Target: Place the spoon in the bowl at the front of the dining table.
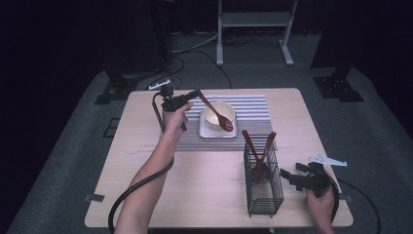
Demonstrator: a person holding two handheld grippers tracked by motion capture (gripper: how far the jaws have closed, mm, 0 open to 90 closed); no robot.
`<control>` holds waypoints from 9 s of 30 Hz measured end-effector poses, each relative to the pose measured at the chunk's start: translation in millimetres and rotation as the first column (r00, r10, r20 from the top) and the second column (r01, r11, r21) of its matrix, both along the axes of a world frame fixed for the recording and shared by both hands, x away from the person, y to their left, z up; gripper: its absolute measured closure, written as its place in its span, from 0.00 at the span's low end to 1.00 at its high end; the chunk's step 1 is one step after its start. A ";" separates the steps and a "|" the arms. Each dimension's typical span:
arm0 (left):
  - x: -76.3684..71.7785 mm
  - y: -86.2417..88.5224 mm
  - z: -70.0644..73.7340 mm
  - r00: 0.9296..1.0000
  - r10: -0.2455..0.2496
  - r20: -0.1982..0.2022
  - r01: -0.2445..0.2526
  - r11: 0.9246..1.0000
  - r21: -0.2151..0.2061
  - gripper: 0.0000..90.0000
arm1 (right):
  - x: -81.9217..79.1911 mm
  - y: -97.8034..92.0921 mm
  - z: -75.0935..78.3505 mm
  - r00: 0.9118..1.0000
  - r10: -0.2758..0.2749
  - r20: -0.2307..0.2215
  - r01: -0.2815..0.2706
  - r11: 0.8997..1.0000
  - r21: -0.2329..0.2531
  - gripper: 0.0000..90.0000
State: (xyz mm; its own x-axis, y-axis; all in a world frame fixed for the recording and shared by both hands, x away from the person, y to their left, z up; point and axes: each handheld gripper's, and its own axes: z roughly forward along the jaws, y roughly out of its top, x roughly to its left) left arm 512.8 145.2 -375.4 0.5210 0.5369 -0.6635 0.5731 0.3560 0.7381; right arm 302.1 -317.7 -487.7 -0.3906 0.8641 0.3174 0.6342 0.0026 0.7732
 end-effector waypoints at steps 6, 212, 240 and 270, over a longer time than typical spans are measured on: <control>4.4 4.3 4.4 1.000 0.030 -0.002 -0.030 1.000 0.003 0.93 | 0.0 0.0 0.0 1.000 0.000 0.001 0.000 1.000 0.000 0.16; -66.7 38.2 -55.8 0.995 -0.080 -0.055 0.089 0.980 0.176 0.07 | -0.4 2.2 0.4 1.000 -0.006 0.003 0.006 1.000 -0.025 0.16; -90.4 42.3 -58.5 0.993 -0.116 -0.030 0.119 0.972 0.204 0.07 | -0.3 2.3 0.3 1.000 -0.006 0.004 0.006 1.000 -0.026 0.16; -121.4 49.9 -74.9 0.990 -0.141 -0.029 0.144 0.967 0.208 0.07 | -0.5 2.3 0.4 1.000 -0.010 0.004 0.010 1.000 -0.026 0.16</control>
State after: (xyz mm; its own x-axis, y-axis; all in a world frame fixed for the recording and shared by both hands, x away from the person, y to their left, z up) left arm 391.5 195.1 -450.3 0.5937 0.5855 -0.5520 0.6176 0.1081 0.7790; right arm 301.6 -315.5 -487.2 -0.3831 0.8758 0.2935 0.6314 0.0164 0.7753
